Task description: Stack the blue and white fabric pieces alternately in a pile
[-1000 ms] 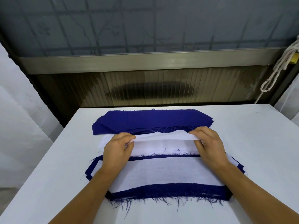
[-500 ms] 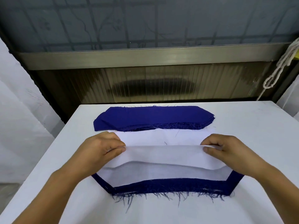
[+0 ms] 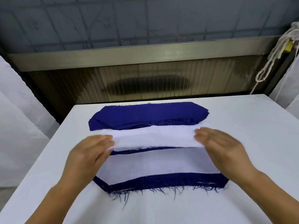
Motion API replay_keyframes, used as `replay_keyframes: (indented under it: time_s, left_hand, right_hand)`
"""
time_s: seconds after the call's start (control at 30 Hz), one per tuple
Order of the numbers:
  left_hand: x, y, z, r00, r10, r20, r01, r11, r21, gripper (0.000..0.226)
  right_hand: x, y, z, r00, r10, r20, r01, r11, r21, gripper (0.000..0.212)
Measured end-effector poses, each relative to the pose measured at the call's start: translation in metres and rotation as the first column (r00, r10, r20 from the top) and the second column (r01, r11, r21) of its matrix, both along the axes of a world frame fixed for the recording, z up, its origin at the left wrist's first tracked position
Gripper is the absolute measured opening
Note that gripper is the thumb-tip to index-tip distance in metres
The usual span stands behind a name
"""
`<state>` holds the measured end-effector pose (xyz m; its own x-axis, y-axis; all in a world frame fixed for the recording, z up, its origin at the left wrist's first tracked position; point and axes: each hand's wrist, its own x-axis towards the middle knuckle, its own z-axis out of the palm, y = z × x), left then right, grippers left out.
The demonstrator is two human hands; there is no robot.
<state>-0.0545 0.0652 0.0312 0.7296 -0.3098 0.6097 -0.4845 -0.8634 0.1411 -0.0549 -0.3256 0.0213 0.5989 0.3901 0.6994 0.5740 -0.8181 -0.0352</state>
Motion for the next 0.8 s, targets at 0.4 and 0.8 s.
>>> replay_keyframes:
  time_s: [0.4, 0.8]
  left_hand:
    - [-0.035, 0.000, -0.063, 0.954, -0.135, -0.269, 0.139, 0.990, -0.004, 0.043]
    - [-0.032, -0.008, -0.057, 0.957, -0.055, -0.287, 0.058, 0.998, 0.003, 0.056]
  right_hand:
    - [-0.025, -0.011, -0.046, 0.899, -0.152, -0.410, 0.164, 0.986, -0.004, 0.057]
    - [-0.032, -0.018, -0.046, 0.960, -0.105, -0.260, 0.064, 0.985, -0.160, 0.042]
